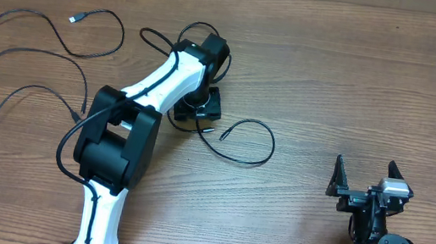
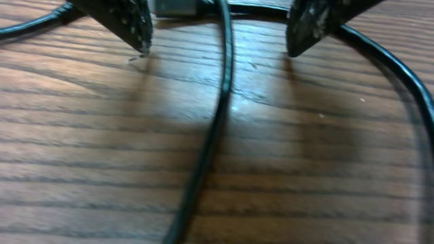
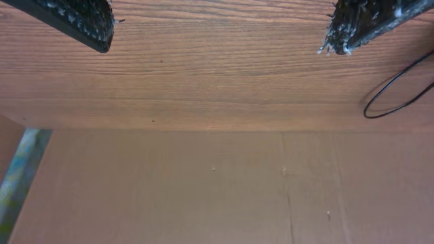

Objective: Untangle cables

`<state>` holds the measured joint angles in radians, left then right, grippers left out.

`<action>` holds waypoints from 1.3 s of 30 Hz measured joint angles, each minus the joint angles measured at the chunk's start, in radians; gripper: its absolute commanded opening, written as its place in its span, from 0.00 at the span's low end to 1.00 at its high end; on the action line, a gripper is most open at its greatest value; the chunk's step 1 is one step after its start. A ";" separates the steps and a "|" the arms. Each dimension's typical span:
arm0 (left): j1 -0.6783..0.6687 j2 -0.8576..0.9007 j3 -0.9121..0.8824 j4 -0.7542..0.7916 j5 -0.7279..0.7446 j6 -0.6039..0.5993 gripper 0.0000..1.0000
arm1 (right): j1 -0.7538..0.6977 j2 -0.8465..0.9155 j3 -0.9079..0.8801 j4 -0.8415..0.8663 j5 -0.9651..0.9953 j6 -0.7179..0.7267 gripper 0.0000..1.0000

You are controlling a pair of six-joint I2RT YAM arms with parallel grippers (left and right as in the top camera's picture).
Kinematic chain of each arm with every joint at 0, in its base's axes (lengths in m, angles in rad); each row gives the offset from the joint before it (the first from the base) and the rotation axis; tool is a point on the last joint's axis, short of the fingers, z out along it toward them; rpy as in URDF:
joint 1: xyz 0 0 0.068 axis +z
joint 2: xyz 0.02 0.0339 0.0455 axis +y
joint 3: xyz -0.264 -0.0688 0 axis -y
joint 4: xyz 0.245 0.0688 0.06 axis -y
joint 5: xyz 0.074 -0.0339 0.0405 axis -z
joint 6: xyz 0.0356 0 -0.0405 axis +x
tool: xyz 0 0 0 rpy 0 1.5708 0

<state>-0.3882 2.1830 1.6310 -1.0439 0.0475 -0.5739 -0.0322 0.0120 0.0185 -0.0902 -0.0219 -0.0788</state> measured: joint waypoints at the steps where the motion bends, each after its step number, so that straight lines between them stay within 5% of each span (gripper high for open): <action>1: 0.004 0.000 0.000 0.000 -0.003 -0.001 0.49 | 0.000 0.000 0.000 0.000 0.000 0.000 1.00; 19: -0.016 0.000 -0.029 0.023 -0.010 -0.024 0.41 | 0.000 0.000 0.000 0.000 0.000 0.000 1.00; 24: -0.016 -0.019 -0.063 0.047 -0.024 -0.027 0.28 | 0.000 0.000 0.000 0.000 0.000 0.000 1.00; 26: -0.016 -0.025 -0.074 0.049 -0.029 -0.029 0.04 | 0.000 0.000 0.000 0.000 0.000 0.000 1.00; 39: -0.016 -0.016 -0.019 -0.078 0.089 0.004 0.04 | 0.000 0.000 0.000 0.000 0.000 0.000 1.00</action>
<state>-0.4046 2.1670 1.6115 -1.1221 0.1360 -0.5701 -0.0322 0.0120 0.0185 -0.0898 -0.0219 -0.0788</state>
